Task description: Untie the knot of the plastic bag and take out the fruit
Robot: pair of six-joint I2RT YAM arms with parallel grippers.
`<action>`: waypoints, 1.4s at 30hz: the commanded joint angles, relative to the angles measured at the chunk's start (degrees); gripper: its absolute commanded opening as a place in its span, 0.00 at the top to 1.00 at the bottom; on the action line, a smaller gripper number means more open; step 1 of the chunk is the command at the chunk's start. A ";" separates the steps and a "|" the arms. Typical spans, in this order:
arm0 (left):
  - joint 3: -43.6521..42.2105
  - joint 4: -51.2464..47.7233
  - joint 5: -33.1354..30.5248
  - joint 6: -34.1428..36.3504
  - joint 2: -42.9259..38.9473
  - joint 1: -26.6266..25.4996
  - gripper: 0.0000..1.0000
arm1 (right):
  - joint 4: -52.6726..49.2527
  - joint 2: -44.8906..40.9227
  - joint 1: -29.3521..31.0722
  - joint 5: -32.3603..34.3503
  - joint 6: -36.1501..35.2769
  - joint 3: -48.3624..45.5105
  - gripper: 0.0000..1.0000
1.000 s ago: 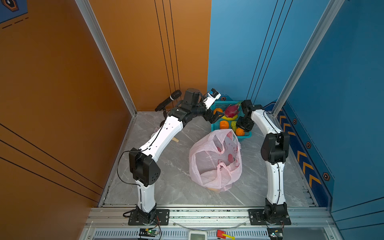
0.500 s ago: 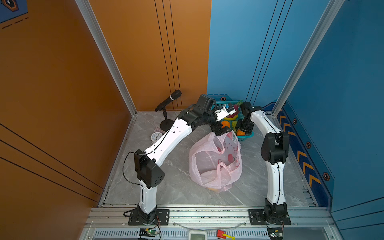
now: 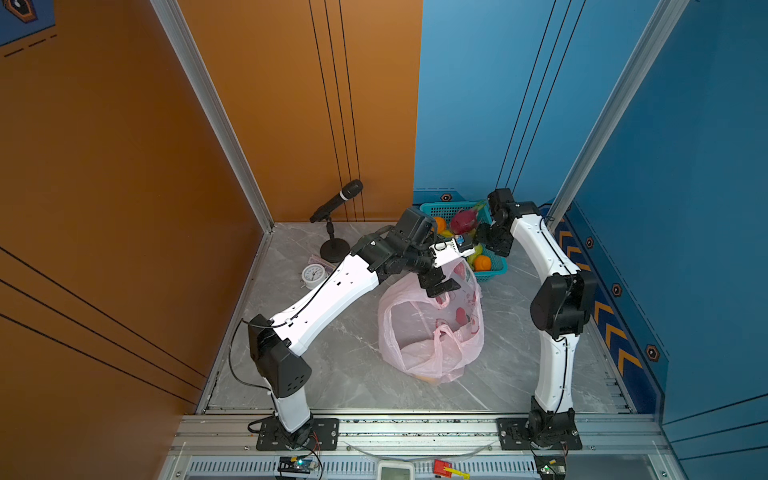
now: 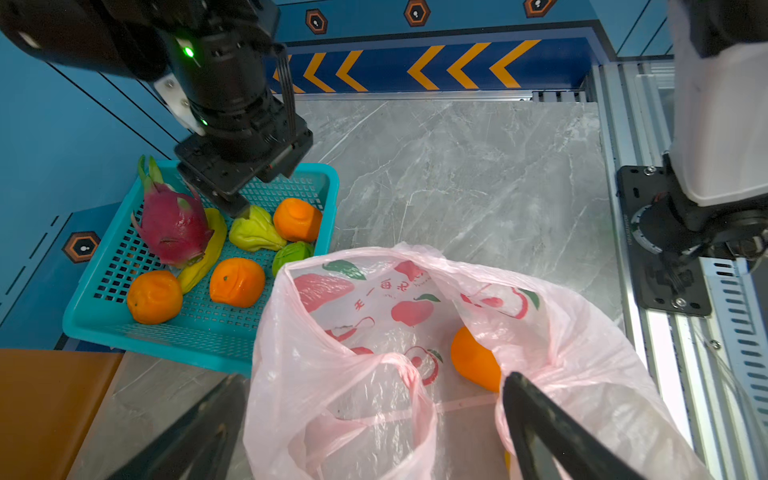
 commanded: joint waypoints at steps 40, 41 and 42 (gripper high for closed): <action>-31.03 11.97 -20.86 -47.06 -21.49 -14.84 0.34 | 5.68 -49.88 24.16 0.08 15.61 -56.52 0.08; -31.12 11.98 -22.06 -47.18 -20.63 -15.63 0.35 | 7.50 -50.35 24.01 -1.46 15.51 -58.51 0.06; -31.22 11.94 -23.19 -47.44 -19.95 -16.12 0.35 | 8.85 -50.57 23.86 -2.27 15.50 -59.71 0.05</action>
